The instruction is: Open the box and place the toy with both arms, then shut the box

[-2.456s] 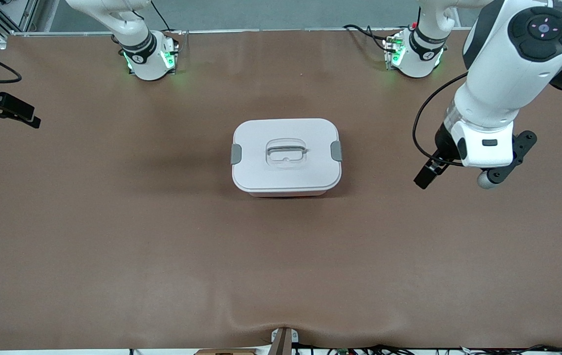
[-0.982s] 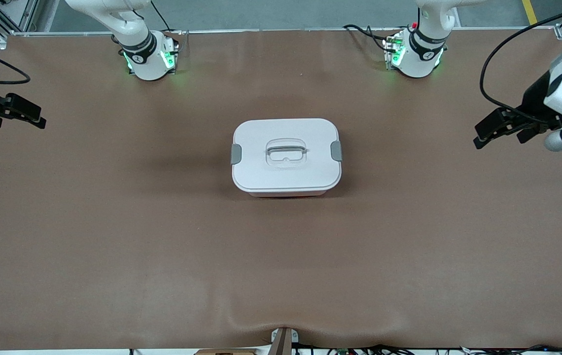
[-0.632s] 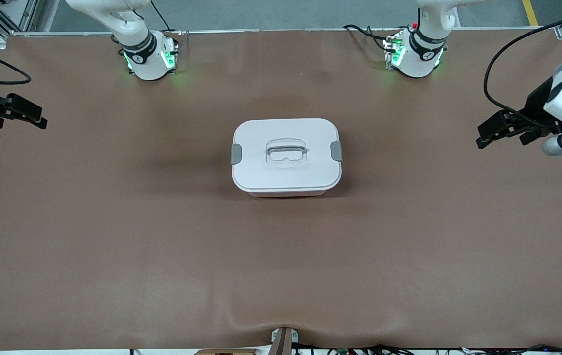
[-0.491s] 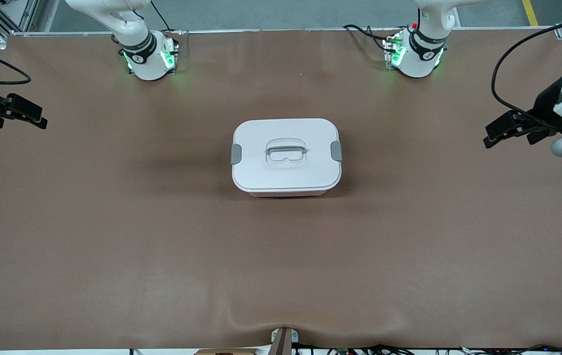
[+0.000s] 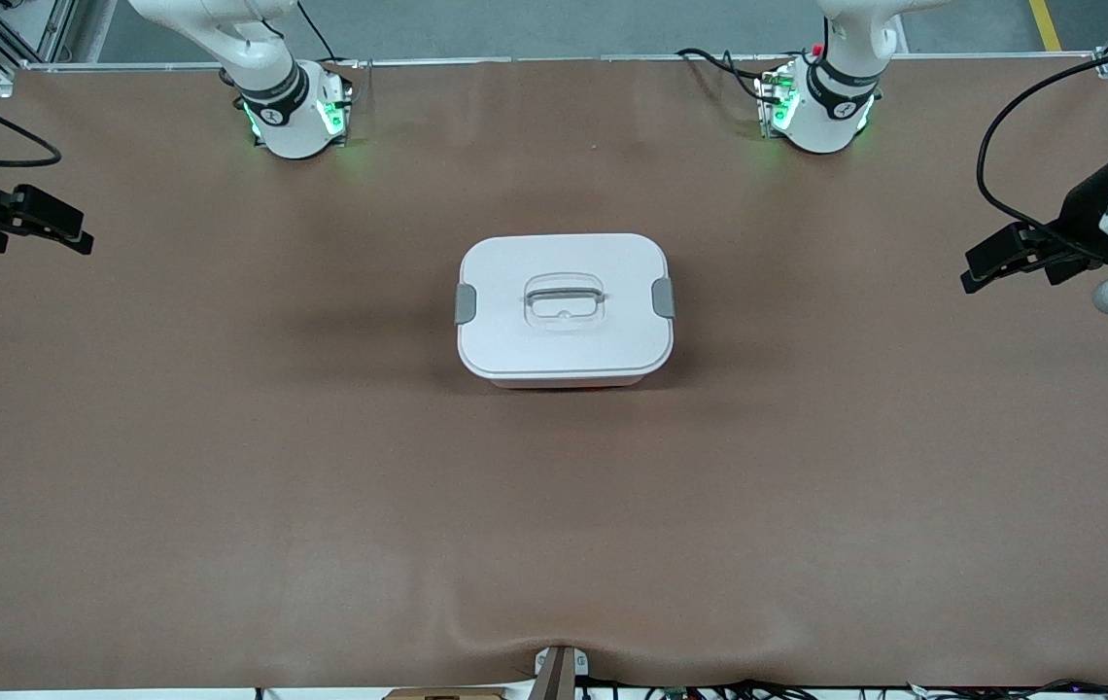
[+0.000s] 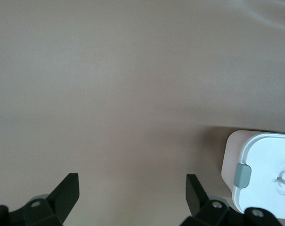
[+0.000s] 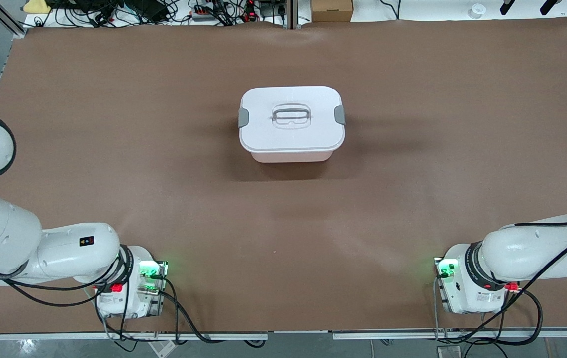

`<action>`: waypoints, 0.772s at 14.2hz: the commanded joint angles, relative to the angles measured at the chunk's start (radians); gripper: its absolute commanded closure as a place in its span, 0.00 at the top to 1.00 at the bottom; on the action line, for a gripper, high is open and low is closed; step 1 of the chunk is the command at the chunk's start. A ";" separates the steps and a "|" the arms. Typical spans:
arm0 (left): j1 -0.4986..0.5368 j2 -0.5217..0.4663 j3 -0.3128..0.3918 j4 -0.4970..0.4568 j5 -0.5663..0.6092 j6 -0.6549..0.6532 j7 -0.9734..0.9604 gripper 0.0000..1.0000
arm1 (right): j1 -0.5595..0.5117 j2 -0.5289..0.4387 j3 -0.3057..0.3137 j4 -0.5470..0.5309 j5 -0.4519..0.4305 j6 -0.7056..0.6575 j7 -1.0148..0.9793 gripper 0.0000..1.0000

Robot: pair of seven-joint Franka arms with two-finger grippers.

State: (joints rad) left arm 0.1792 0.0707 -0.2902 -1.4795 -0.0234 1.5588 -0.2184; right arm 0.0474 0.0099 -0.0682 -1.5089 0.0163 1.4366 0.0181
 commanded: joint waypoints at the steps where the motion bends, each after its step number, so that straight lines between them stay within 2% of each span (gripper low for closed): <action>1: -0.039 -0.068 0.060 -0.048 -0.007 -0.011 0.017 1.00 | 0.000 0.009 -0.002 0.018 0.014 -0.010 0.002 1.00; 4: -0.182 -0.080 0.218 -0.050 -0.007 -0.029 0.019 1.00 | 0.002 0.009 -0.002 0.018 0.014 -0.010 0.002 1.00; 5: -0.208 -0.081 0.248 -0.048 -0.007 -0.035 0.019 1.00 | 0.002 0.009 -0.002 0.018 0.014 -0.010 0.002 1.00; 9: -0.213 -0.092 0.275 -0.054 -0.006 -0.052 0.048 1.00 | 0.002 0.013 -0.002 0.018 0.014 -0.010 0.002 1.00; 11: -0.213 -0.124 0.276 -0.094 -0.006 -0.052 0.047 1.00 | 0.002 0.013 -0.002 0.018 0.014 -0.010 0.000 1.00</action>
State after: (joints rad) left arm -0.0232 0.0071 -0.0279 -1.5100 -0.0234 1.5103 -0.1925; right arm 0.0475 0.0130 -0.0682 -1.5089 0.0164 1.4366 0.0181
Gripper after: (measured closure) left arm 0.000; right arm 0.000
